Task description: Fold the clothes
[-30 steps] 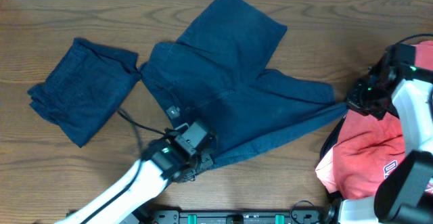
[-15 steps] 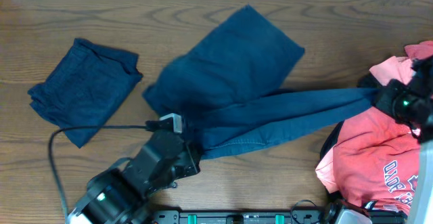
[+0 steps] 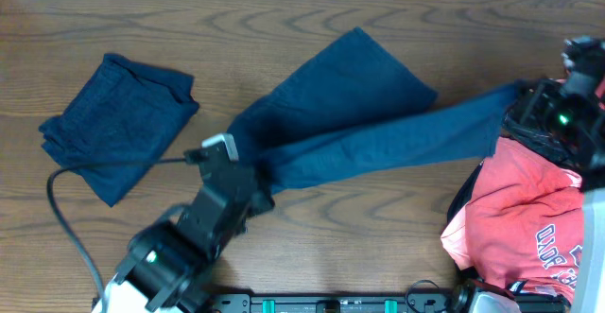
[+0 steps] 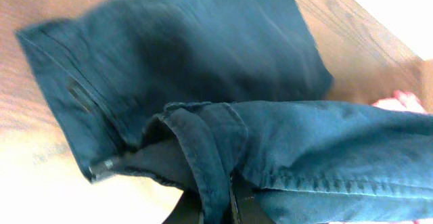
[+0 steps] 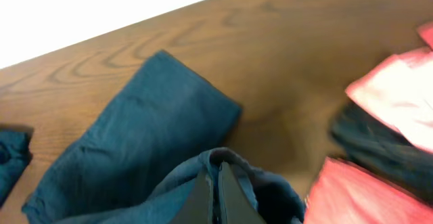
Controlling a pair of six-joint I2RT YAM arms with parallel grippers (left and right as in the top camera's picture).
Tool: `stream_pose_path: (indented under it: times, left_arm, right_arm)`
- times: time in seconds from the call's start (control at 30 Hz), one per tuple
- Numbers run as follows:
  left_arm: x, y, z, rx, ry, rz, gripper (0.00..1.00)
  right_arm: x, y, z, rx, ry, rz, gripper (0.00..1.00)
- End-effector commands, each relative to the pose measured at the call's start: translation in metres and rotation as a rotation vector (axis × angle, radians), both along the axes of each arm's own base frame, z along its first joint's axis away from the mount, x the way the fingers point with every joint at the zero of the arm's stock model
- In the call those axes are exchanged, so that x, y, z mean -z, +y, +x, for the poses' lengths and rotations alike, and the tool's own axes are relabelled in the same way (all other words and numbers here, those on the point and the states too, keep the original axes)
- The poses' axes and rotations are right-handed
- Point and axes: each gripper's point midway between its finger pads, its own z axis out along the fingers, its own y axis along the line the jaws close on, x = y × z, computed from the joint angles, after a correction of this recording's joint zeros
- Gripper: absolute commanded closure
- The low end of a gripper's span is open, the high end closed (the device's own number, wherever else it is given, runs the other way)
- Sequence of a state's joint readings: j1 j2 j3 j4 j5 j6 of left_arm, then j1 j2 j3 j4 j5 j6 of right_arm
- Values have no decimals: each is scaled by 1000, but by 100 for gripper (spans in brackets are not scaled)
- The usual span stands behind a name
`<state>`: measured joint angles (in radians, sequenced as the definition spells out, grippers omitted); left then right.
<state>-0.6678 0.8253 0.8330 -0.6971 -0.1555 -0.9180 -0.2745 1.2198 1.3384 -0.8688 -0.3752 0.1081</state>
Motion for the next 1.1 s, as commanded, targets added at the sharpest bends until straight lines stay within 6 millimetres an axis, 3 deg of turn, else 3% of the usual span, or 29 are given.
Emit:
stream_pose_path:
  times: [0.0, 0.17, 0.33, 0.7, 0.73, 0.77, 0.8, 0.83, 0.9, 0.97, 1.07]
  left_arm:
    - [-3, 30, 26, -128, -33, 81, 94]
    - [11, 64, 55, -286, 4, 95, 94]
    - [28, 90, 77, -398, 49, 93, 94]
    - [80, 117, 122, -506, 126, 124, 92]
    - [83, 119, 127, -516, 121, 121, 84]
    - [86, 121, 133, -526, 113, 117, 69]
    - [88, 124, 141, -537, 98, 109, 52]
    - [89, 127, 146, -544, 89, 102, 39]
    - [92, 129, 154, -527, 84, 77, 31]
    - [95, 130, 154, -502, 104, 44, 27]
    - [104, 132, 145, -487, 169, 0, 26]
  right_arm:
    - [-2, 28, 24, -119, -38, -17, 99]
    - [18, 62, 65, -222, -58, -21, 99]
    - [52, 94, 100, -298, -42, -12, 99]
    - [132, 158, 155, -408, -30, 12, 99]
    - [138, 164, 160, -413, -38, 17, 94]
    - [142, 167, 164, -418, -48, 17, 84]
    - [147, 171, 169, -416, -54, 24, 64]
    - [150, 173, 172, -412, -58, 31, 52]
    - [153, 174, 174, -403, -57, 43, 38]
    - [155, 171, 174, -389, -49, 36, 11]
    - [164, 167, 168, -382, -3, 23, 10]
